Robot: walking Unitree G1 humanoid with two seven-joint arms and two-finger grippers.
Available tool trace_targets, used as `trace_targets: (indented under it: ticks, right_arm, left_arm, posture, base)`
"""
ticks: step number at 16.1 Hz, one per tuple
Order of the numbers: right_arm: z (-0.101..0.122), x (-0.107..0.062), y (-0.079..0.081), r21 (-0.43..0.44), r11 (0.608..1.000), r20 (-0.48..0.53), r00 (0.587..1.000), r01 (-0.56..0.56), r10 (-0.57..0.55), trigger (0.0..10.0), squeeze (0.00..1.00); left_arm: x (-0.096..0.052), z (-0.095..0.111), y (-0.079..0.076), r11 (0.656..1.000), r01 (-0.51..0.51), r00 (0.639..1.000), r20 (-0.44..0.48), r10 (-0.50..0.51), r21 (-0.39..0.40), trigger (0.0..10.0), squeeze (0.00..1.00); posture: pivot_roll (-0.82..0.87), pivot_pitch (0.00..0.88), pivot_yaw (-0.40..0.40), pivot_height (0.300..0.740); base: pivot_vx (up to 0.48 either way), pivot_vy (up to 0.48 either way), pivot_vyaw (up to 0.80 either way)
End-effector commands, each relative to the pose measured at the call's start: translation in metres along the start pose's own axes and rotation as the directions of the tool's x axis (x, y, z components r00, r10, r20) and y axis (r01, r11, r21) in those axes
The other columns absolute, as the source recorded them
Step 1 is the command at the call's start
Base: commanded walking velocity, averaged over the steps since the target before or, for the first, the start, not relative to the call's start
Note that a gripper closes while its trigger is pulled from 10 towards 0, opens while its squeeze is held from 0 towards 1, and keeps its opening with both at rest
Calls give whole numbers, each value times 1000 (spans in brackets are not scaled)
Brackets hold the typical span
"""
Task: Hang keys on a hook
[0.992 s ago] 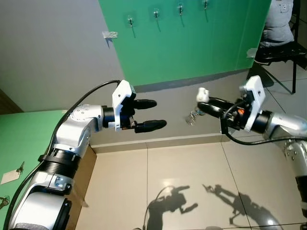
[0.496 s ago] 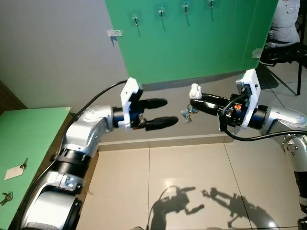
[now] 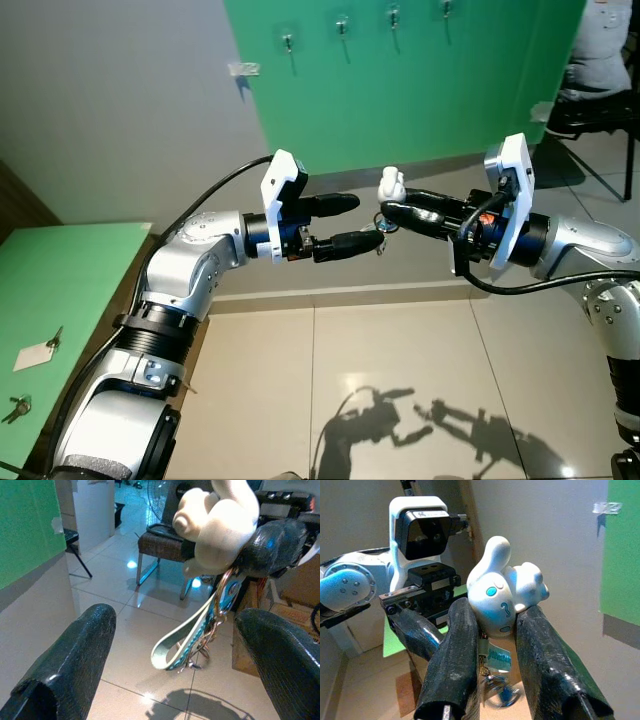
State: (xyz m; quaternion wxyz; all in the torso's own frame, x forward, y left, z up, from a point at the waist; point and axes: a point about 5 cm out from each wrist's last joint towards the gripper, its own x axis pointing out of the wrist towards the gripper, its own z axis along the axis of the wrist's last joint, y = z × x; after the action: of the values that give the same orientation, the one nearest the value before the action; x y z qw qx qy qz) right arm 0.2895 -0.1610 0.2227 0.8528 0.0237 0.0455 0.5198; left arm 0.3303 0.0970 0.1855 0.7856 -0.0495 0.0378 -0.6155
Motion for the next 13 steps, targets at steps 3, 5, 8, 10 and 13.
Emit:
trace_targets:
  ticks: [3,5,8,10,13]
  right_arm:
    - [7,3,5,1,999,18,999,-35,34,0,0]
    - [7,2,5,10,999,15,999,-42,41,0,0]
    - [7,0,4,16,999,13,999,-38,38,0,0]
    - [9,-1,4,26,999,21,999,-39,39,0,0]
    - [10,0,4,40,998,31,999,-44,43,0,0]
  left_arm:
    - [-3,12,-1,1000,16,999,41,-16,9,10000,0]
    - [-3,15,-1,1000,25,998,51,-26,9,10000,0]
    - [-4,23,-5,997,69,991,112,-67,-17,5647,0]
    - [-3,19,-7,997,76,993,93,-74,-19,1725,0]
    - [-4,16,-7,997,76,994,80,-74,-32,1882,0]
  posture:
    - [-347,0,169,740]
    - [-346,0,169,740]
    - [-346,0,169,740]
    - [-346,0,170,740]
    - [-346,0,169,740]
  base:
    - [0,0,0]
    - [0,0,0]
    - [0,0,0]
    - [0,0,0]
    - [0,0,0]
